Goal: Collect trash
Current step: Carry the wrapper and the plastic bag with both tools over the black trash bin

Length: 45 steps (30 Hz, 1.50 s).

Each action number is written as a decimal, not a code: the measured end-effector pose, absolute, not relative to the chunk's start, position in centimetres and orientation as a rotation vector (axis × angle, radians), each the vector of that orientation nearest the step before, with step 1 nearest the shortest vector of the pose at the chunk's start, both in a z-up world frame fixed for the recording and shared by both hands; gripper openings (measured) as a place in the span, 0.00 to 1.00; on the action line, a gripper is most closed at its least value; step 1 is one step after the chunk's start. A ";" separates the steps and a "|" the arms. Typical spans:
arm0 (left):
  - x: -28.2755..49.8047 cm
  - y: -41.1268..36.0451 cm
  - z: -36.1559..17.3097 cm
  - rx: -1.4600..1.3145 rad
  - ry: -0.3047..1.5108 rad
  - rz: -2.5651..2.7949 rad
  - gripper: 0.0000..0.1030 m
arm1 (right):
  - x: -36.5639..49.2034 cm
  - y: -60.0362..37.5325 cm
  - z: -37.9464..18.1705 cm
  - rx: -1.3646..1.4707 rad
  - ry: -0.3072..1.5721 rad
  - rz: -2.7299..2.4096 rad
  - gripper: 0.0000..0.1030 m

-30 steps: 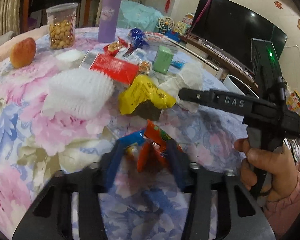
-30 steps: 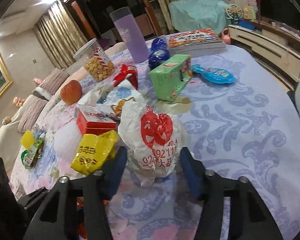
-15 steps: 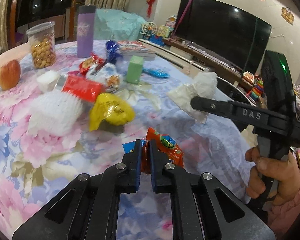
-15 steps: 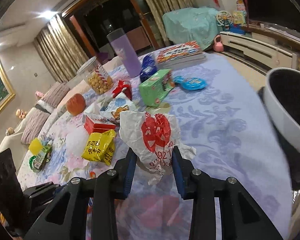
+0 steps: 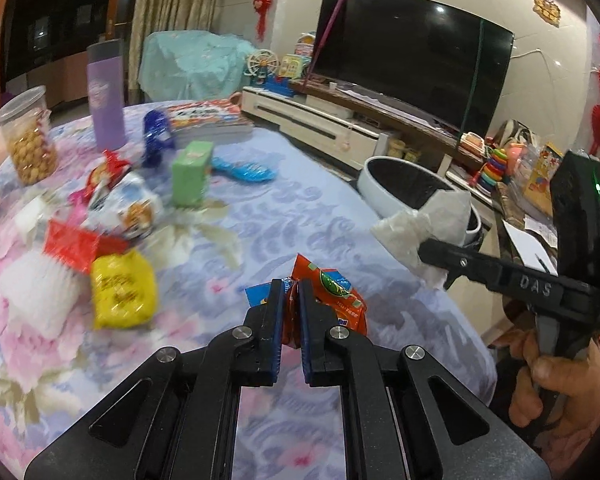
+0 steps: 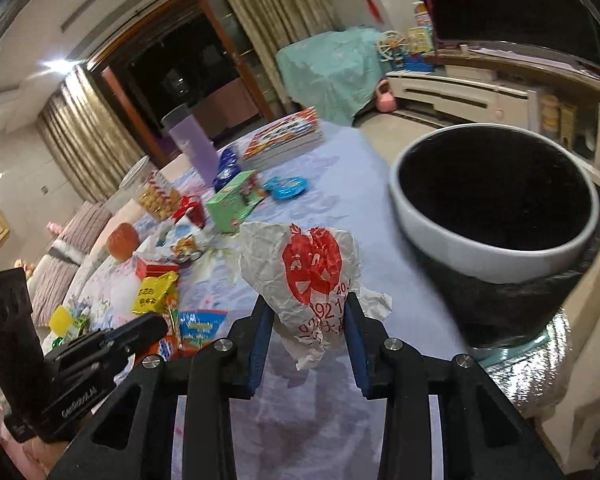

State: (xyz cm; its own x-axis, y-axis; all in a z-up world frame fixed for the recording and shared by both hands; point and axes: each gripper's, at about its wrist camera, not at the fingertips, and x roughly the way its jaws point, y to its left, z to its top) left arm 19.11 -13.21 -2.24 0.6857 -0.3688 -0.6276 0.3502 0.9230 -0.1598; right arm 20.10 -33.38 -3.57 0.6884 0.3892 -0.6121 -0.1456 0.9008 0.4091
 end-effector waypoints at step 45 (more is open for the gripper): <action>28.5 -30.0 0.3 0.119 0.665 -0.552 0.06 | 24.8 -47.6 -2.9 0.393 0.756 0.086 0.38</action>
State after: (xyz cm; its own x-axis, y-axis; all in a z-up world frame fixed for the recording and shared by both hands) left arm 28.52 -30.02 0.28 0.6498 -0.4476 -0.6143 0.5219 0.8504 -0.0675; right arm 24.78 -47.63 -2.93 0.7277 0.2152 -0.6513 0.0642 0.9240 0.3770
